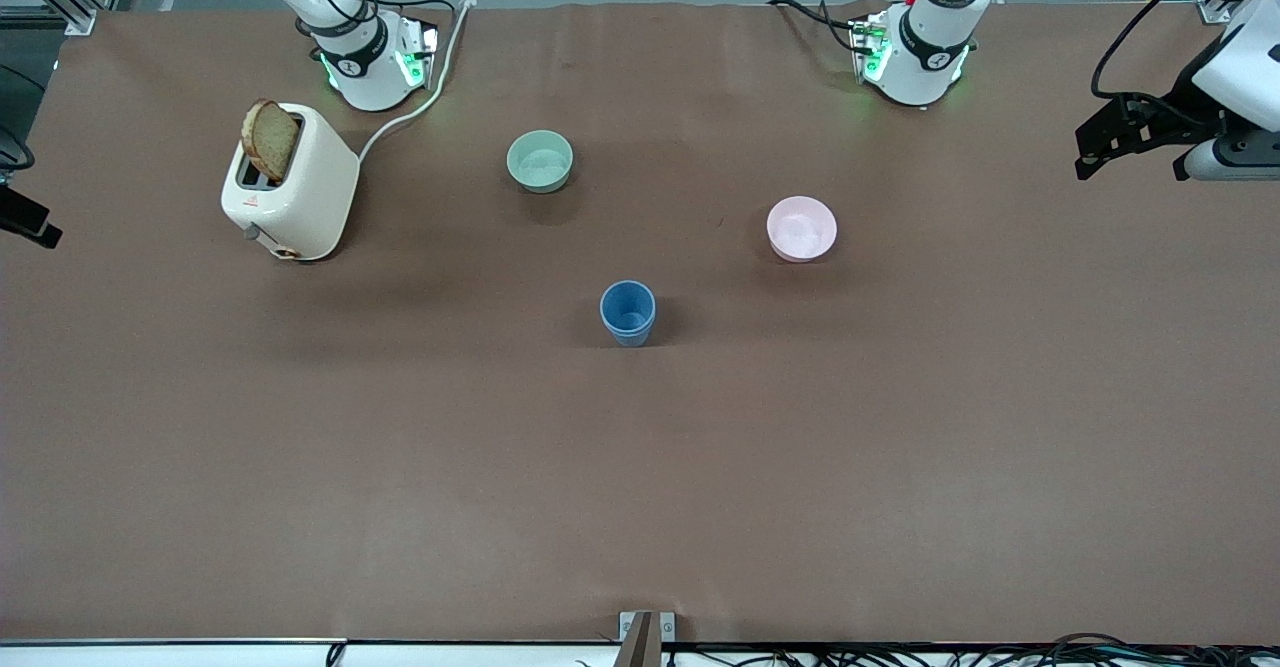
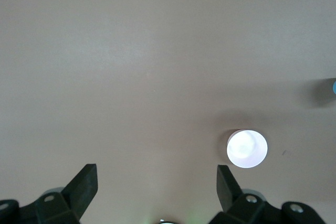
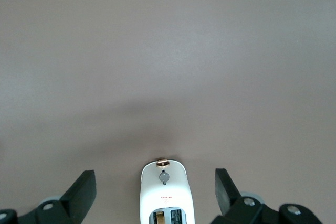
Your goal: Stack blue cups with both arms
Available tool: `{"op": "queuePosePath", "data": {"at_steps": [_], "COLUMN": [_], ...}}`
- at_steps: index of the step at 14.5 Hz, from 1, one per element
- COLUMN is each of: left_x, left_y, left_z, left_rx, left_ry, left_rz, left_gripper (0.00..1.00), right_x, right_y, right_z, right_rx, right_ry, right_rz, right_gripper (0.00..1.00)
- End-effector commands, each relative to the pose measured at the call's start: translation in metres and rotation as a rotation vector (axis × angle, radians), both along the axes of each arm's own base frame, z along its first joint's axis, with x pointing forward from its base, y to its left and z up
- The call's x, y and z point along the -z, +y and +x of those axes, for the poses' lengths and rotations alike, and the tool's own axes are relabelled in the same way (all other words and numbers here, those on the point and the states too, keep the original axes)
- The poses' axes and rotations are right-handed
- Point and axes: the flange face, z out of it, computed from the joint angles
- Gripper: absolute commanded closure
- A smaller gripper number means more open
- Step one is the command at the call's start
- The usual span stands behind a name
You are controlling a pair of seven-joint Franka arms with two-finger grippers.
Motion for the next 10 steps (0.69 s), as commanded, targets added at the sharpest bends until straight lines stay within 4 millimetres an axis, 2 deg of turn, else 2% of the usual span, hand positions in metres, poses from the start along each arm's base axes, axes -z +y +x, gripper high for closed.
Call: {"op": "queuePosePath", "data": {"at_steps": [1,4,10], "left_x": [-0.010,-0.015,-0.015], "left_y": [0.002,0.003,0.004], "left_z": [-0.004,0.001,0.001], "left_rx": [0.009,0.007,0.005], "left_ry": [-0.021,-0.035,-0.034], "left_rz": [0.014,0.012,0.010], "left_gripper": [0.00,0.00,0.00], "right_x": [-0.003,-0.019,-0.019], "right_y": [0.013,0.017,0.018], "right_z": [0.000,0.000,0.001], "right_rx": [-0.024,-0.030,-0.032], "right_ry": [-0.012,-0.036,-0.039], "right_rz": [0.018,0.015,0.016], "right_gripper": [0.00,0.00,0.00]}}
